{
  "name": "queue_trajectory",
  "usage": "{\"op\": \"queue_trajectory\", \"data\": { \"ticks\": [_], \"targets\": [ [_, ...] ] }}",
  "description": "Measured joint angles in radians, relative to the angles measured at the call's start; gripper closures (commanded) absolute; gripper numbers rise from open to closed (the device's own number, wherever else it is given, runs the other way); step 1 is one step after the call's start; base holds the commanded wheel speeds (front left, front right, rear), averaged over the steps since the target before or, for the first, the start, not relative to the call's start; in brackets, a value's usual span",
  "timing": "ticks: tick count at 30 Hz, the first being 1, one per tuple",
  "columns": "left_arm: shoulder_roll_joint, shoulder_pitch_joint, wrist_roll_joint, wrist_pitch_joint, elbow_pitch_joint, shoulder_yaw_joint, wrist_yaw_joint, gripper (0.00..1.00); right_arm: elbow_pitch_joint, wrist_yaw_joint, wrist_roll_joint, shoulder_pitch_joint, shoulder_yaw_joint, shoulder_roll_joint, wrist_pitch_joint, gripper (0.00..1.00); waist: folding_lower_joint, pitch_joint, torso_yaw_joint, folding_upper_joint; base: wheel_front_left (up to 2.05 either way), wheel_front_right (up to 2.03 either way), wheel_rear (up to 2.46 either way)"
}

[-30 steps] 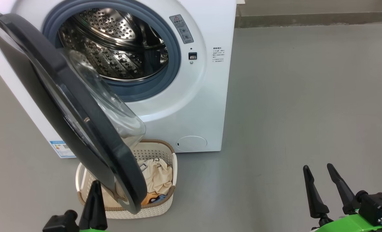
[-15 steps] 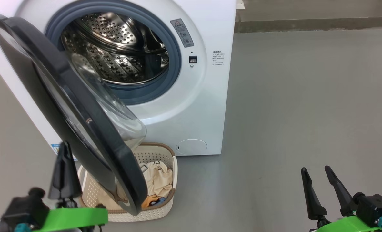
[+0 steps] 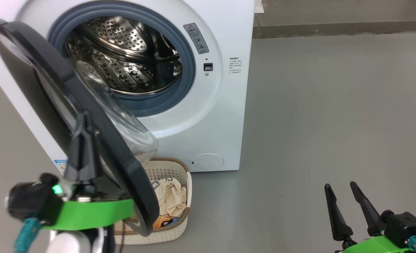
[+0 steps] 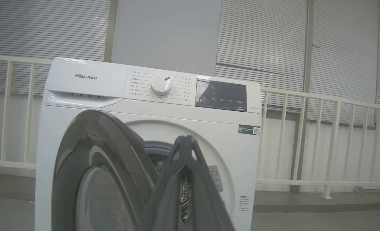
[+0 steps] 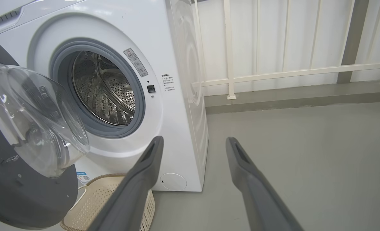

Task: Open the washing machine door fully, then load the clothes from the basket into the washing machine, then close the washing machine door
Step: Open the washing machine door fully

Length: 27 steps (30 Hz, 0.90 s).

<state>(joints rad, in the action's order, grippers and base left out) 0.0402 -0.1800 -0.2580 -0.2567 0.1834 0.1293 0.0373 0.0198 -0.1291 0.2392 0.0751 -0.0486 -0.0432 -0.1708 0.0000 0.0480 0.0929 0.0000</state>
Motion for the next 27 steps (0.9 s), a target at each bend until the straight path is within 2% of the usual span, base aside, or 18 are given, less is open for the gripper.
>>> {"op": "queue_trajectory", "data": {
  "ticks": [10, 22, 27],
  "targets": [
    [0.0, -0.029, -0.025, 0.025, -0.05, 0.136, -0.003, 1.0, 0.008, 0.0, 0.001, -0.002, 0.002, 0.0, -0.009, 0.0, 0.0, -0.001, -0.014, 0.0, 0.0, 0.0, 0.0],
    [0.001, -0.027, -0.122, 0.083, -0.16, 0.243, 0.012, 1.0, 0.024, 0.0, 0.009, -0.002, 0.01, 0.0, -0.025, 0.0, 0.0, -0.01, -0.03, 0.0, 0.0, 0.0, 0.0],
    [0.006, -0.023, -0.129, 0.15, -0.219, 0.277, 0.012, 1.0, 0.026, 0.0, 0.01, -0.004, 0.009, 0.0, -0.027, 0.0, 0.0, -0.014, -0.03, 0.0, 0.0, 0.0, 0.0]
  ]
}}
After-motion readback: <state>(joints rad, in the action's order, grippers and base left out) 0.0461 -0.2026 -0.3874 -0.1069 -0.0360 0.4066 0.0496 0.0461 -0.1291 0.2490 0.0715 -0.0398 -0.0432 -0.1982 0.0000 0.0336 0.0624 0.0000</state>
